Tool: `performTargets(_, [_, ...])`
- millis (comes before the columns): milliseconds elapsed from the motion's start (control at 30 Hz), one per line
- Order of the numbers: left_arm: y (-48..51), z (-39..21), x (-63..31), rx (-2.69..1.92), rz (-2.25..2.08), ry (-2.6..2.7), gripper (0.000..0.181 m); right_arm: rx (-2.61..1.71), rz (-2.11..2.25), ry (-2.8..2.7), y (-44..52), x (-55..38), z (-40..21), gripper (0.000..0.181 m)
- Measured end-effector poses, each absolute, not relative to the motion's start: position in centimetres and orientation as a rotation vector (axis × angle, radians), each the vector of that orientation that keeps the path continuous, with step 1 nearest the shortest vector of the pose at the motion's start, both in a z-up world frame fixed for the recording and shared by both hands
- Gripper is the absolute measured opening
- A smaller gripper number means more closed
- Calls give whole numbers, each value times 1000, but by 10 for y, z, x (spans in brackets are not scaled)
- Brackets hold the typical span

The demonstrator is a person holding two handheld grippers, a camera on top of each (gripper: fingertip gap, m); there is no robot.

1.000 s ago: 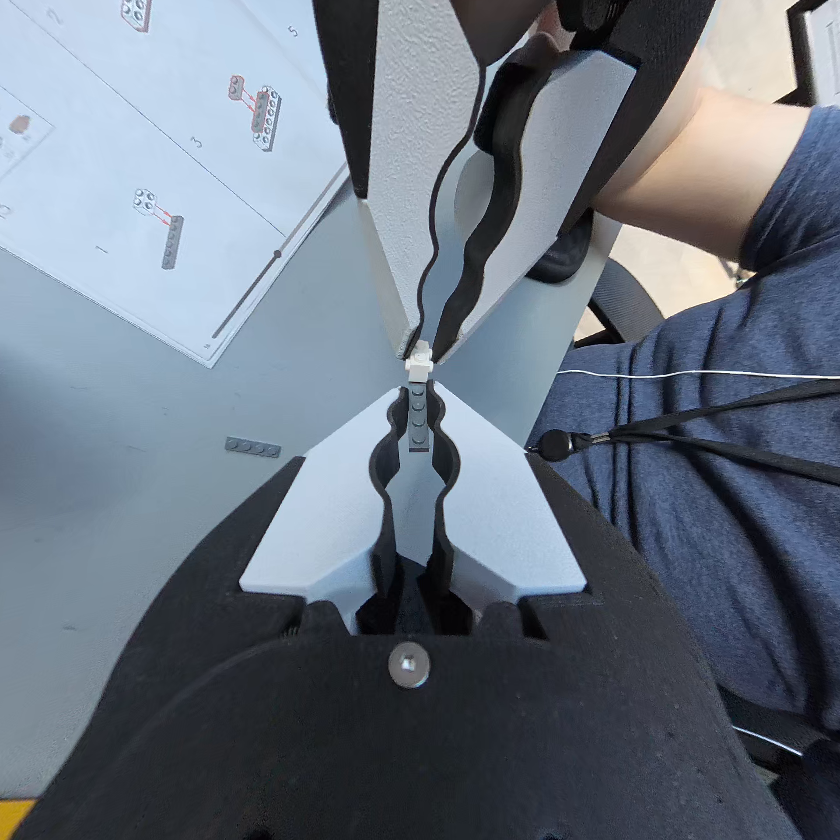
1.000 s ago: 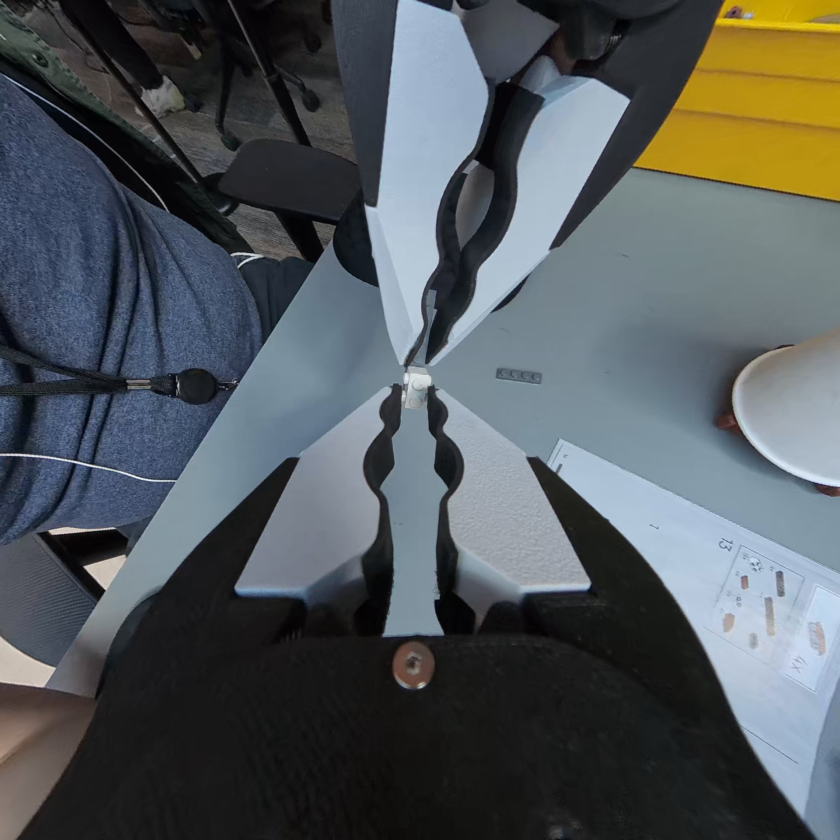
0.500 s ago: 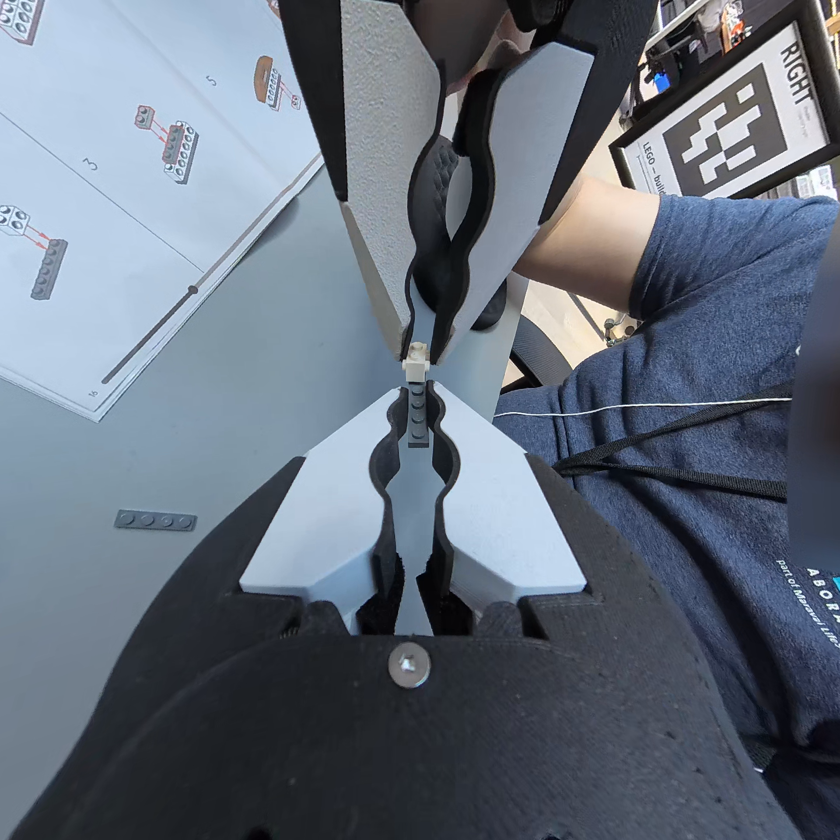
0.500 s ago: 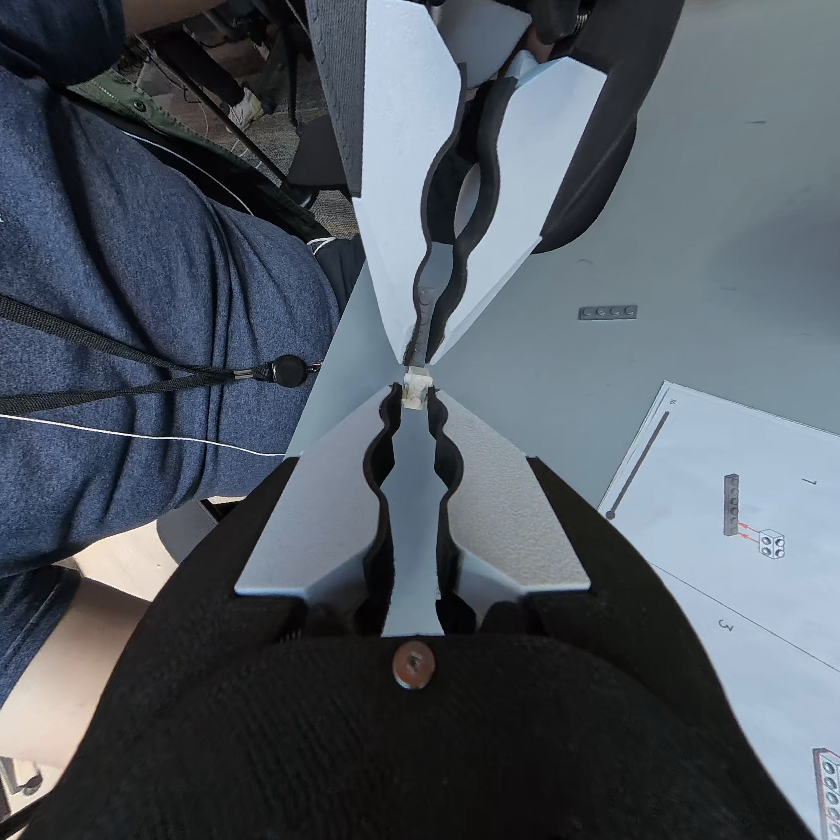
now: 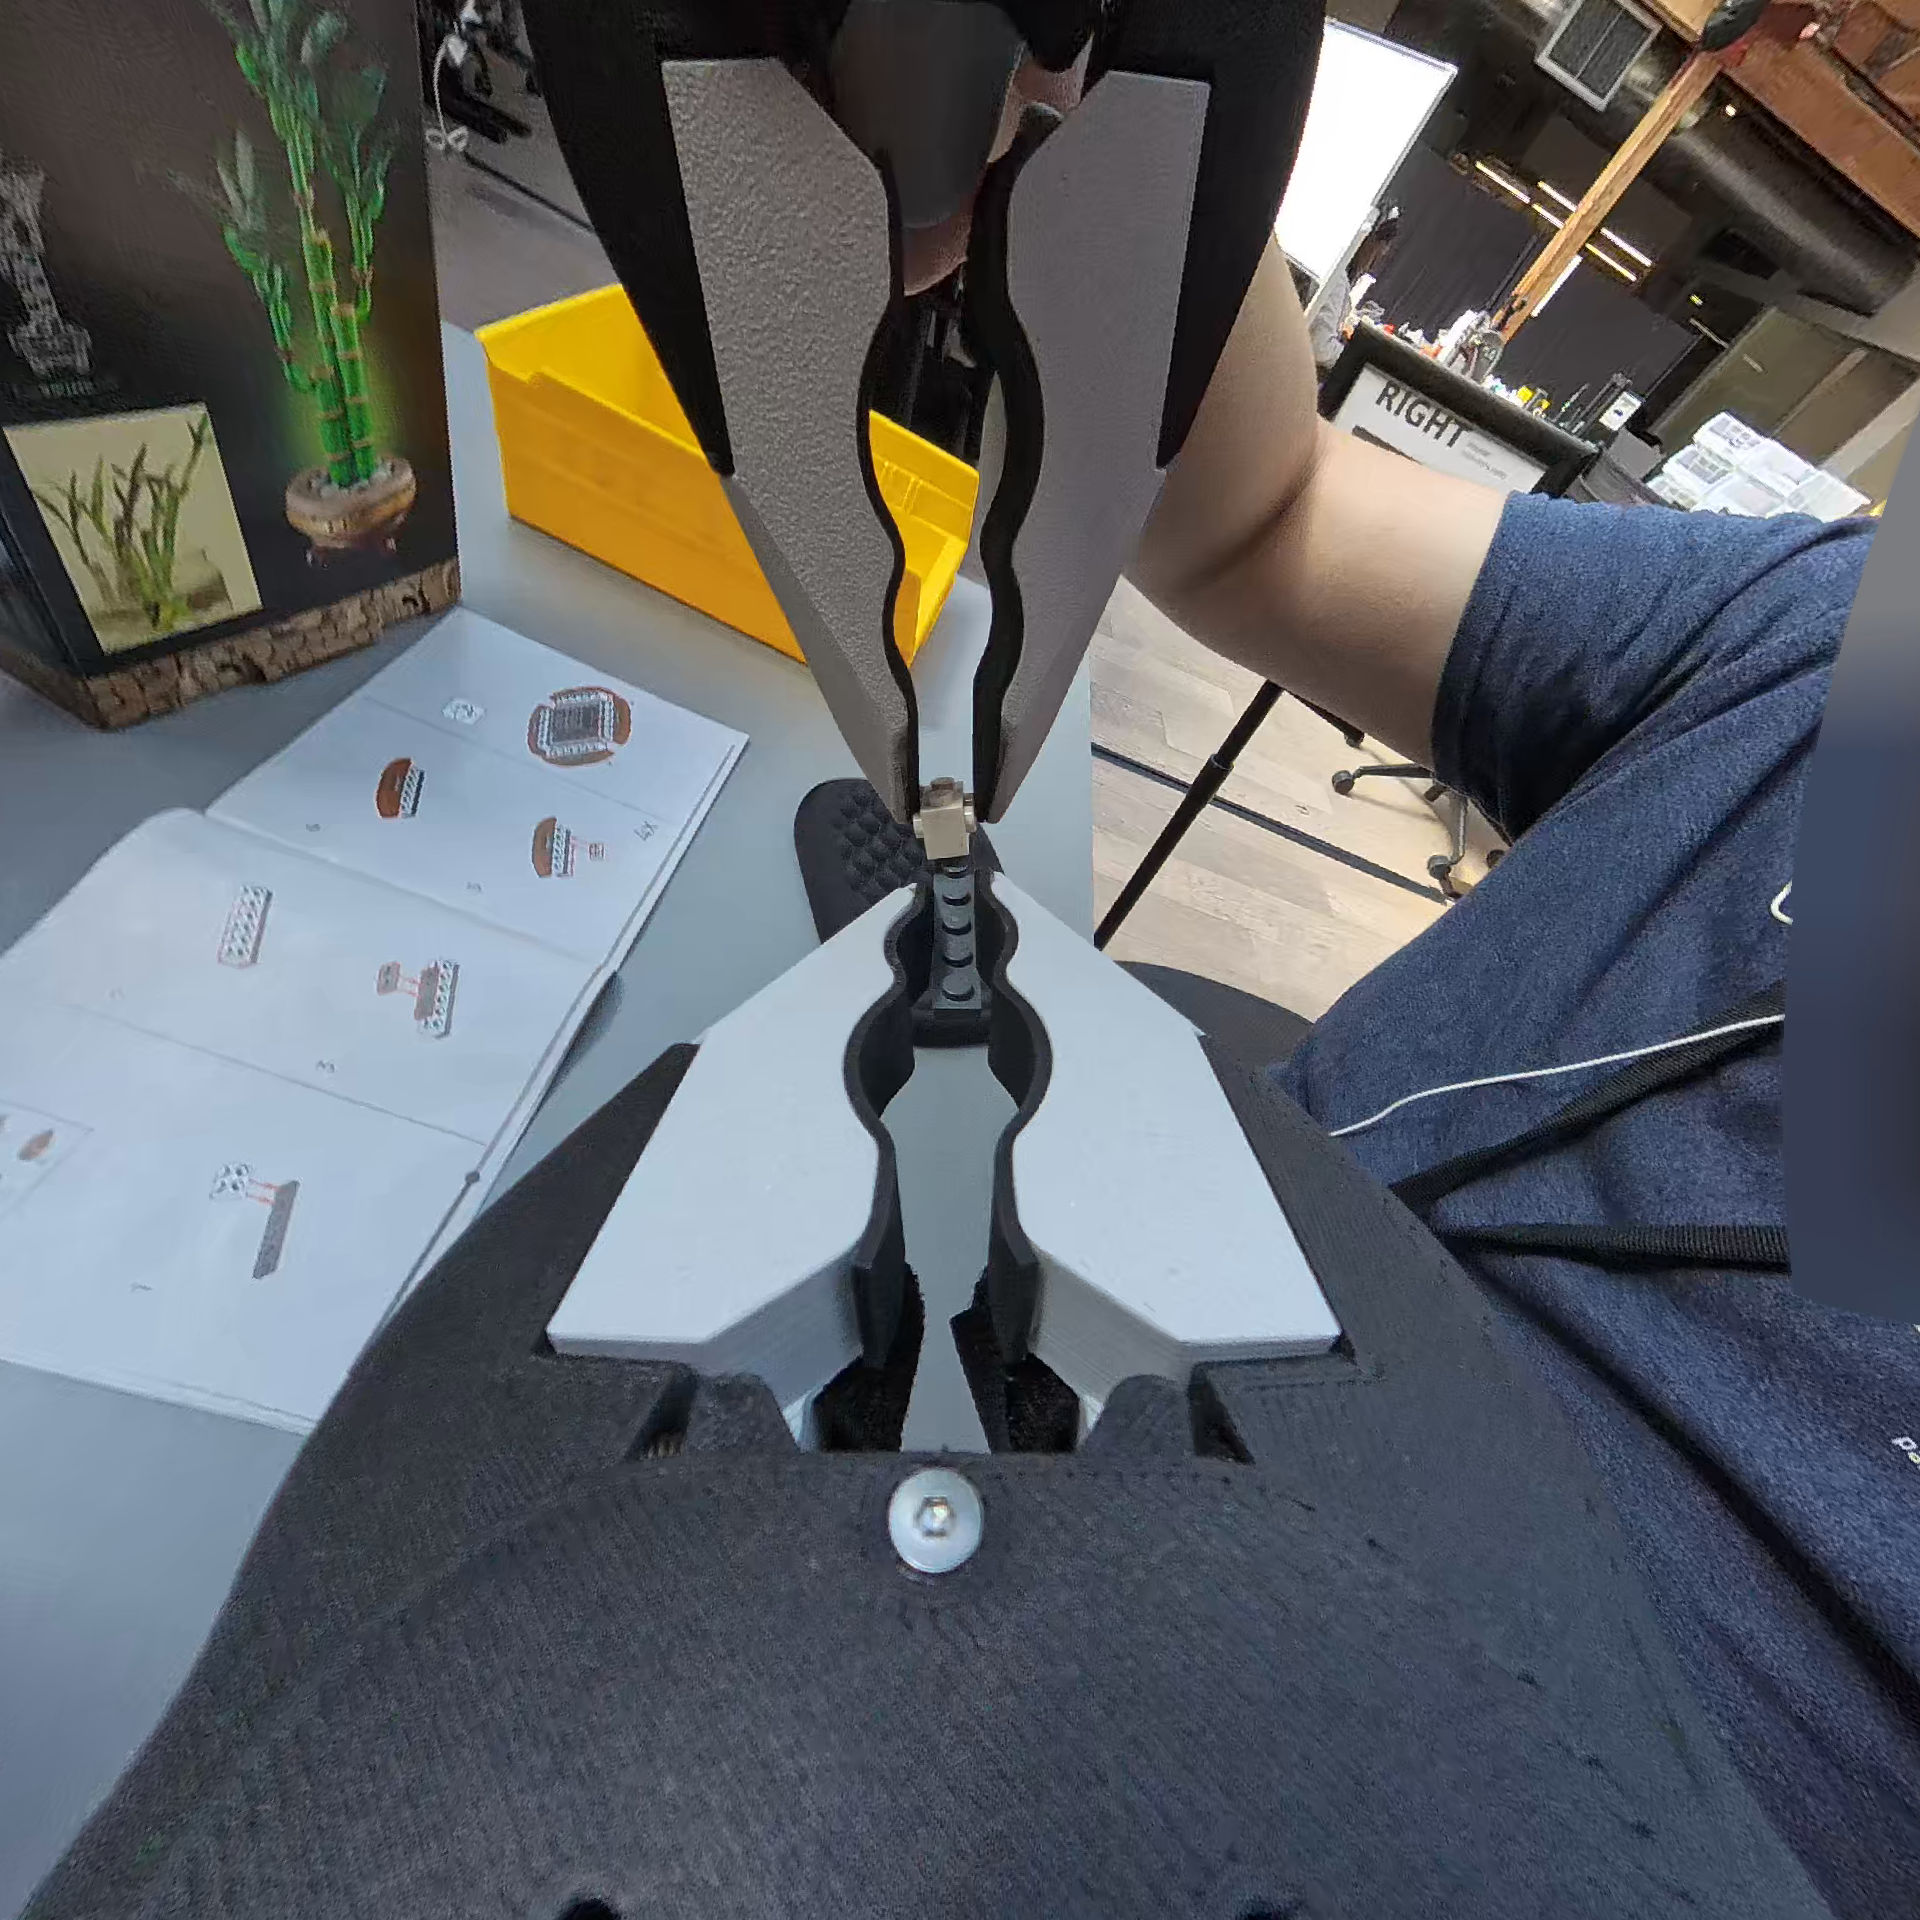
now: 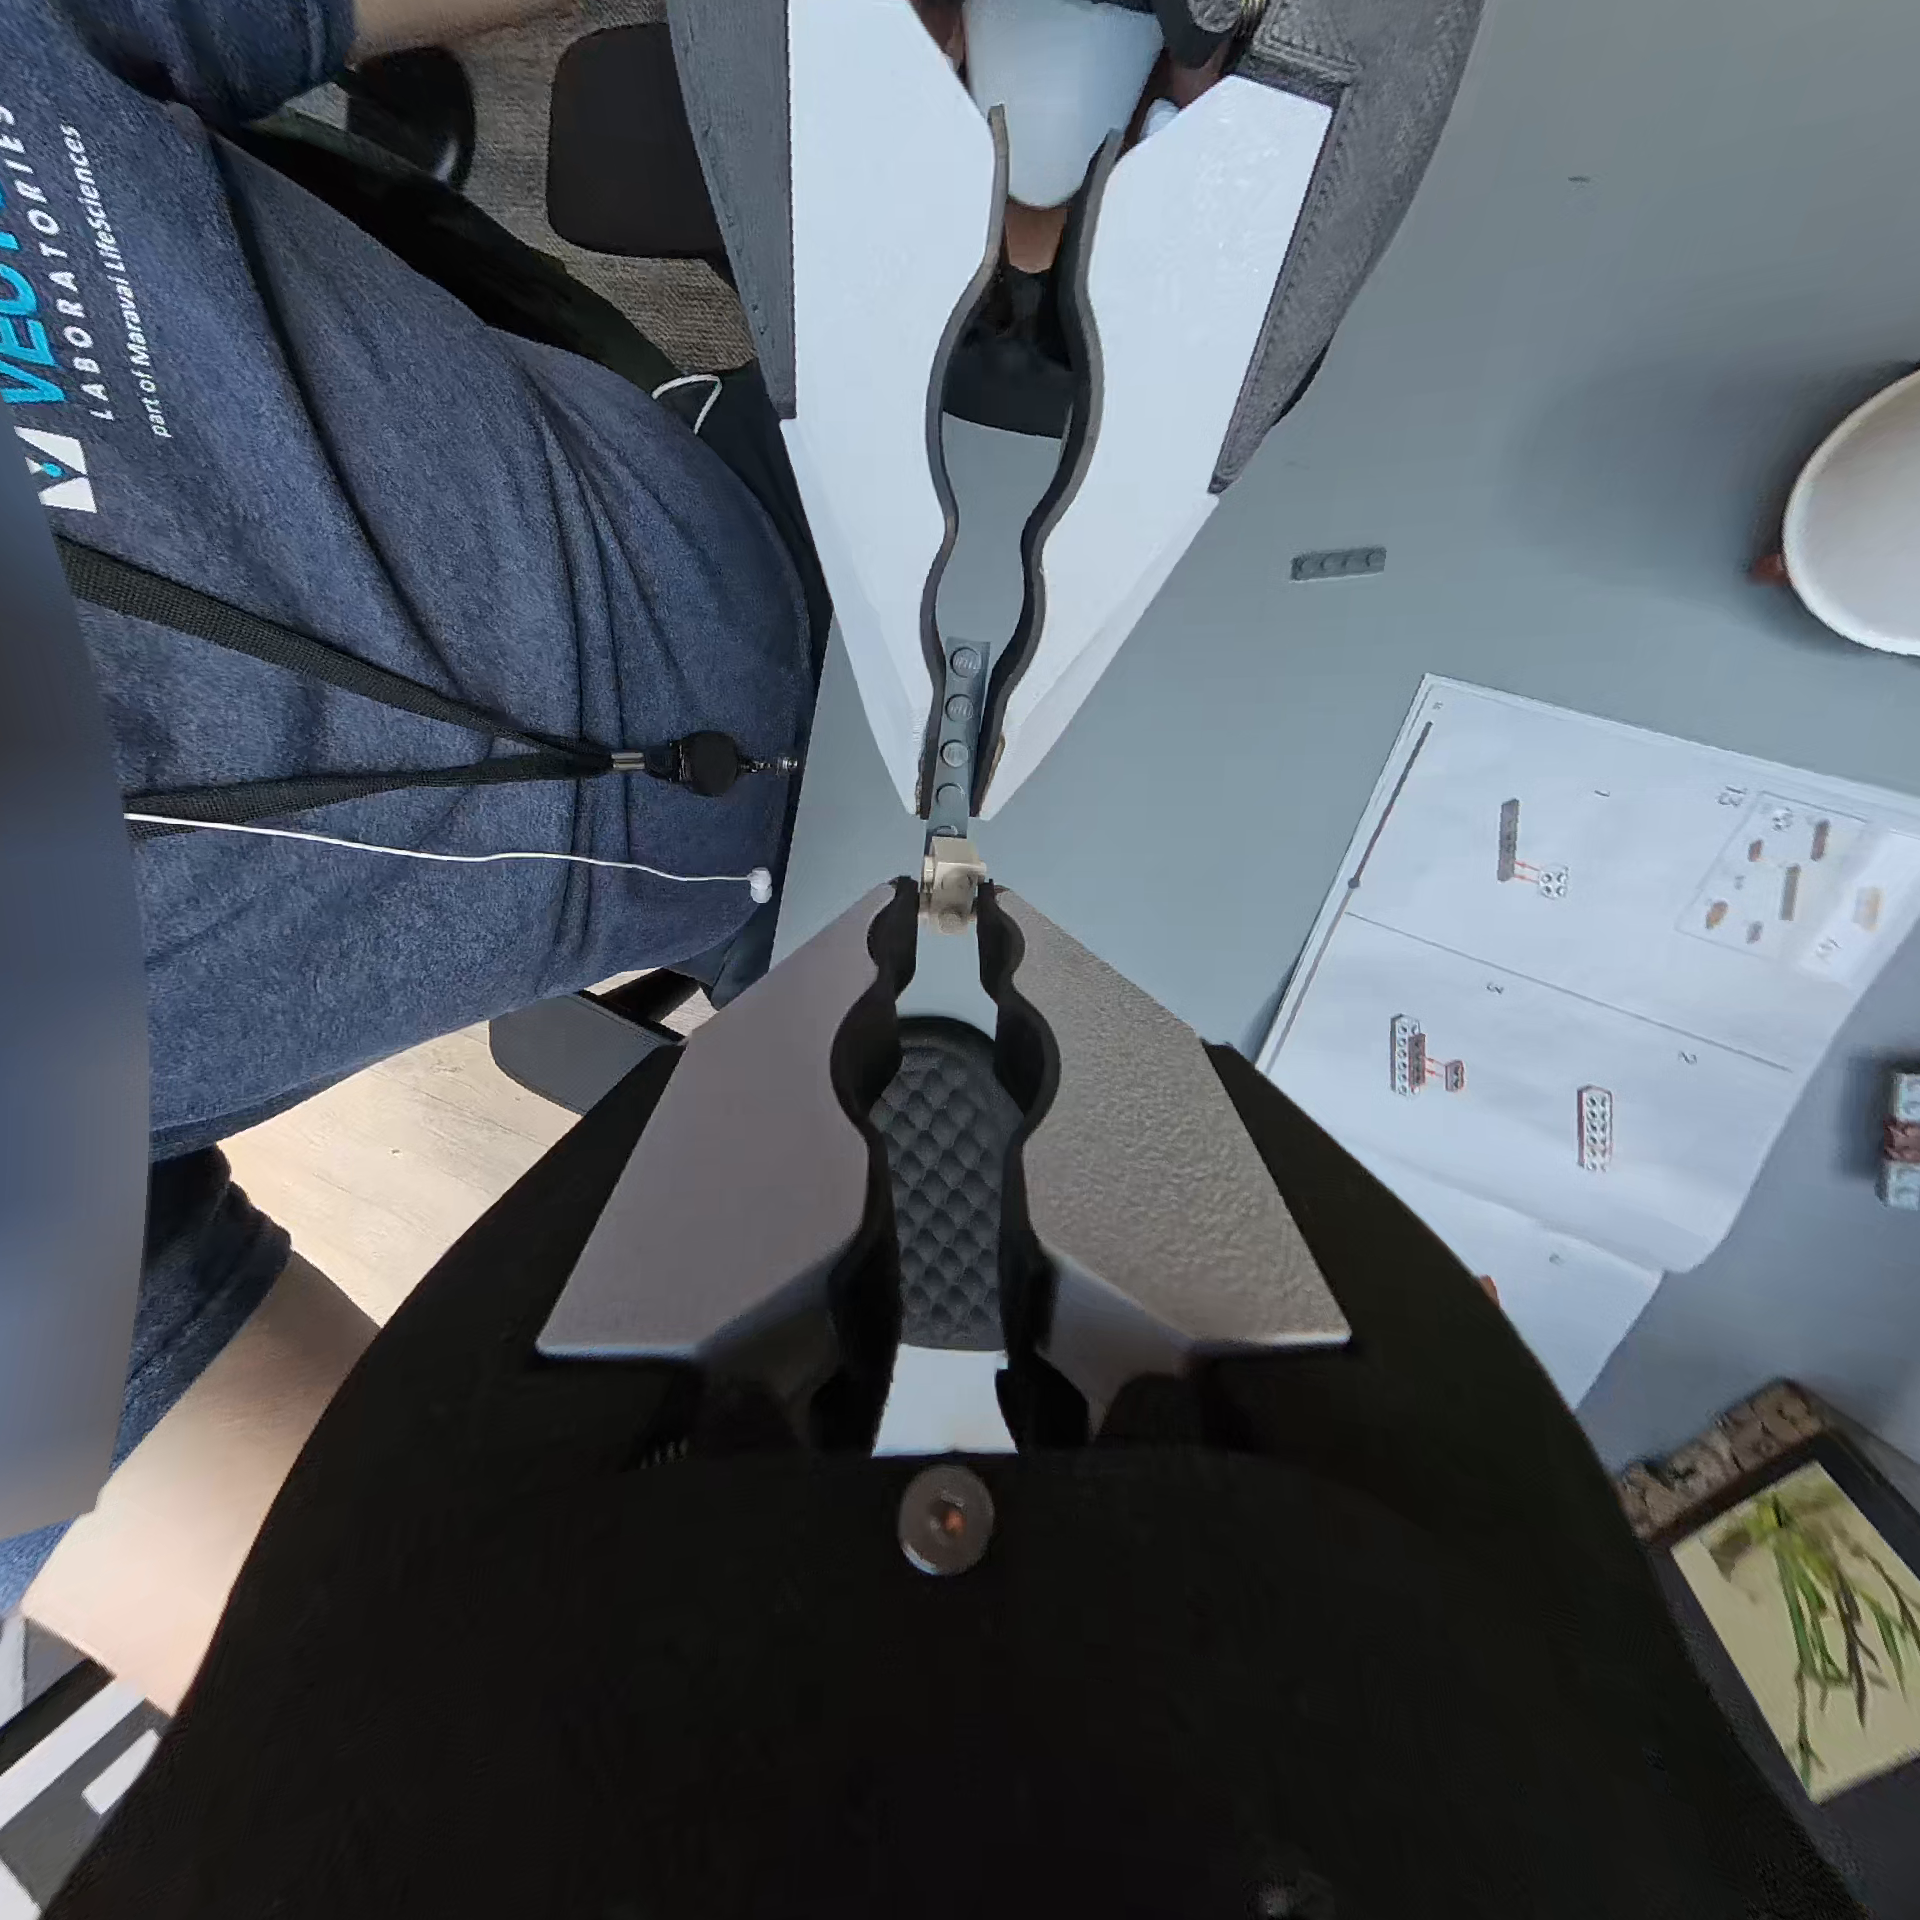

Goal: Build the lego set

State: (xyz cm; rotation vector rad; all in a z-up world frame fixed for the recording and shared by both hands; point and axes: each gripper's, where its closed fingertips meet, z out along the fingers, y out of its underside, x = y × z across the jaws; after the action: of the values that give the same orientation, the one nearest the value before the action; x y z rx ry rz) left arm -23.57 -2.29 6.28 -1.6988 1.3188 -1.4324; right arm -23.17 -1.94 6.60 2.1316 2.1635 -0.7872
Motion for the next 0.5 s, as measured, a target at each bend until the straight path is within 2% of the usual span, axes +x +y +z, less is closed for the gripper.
performTargets(200, [-51,146,-234,-1429,-1446,1369,5,2306,-548,2150,-37,-229,136,10])
performTargets(500, [-92,208,-246,-1298,-1254,1476,5,2383,-518,2150,-87,-246,218,10])
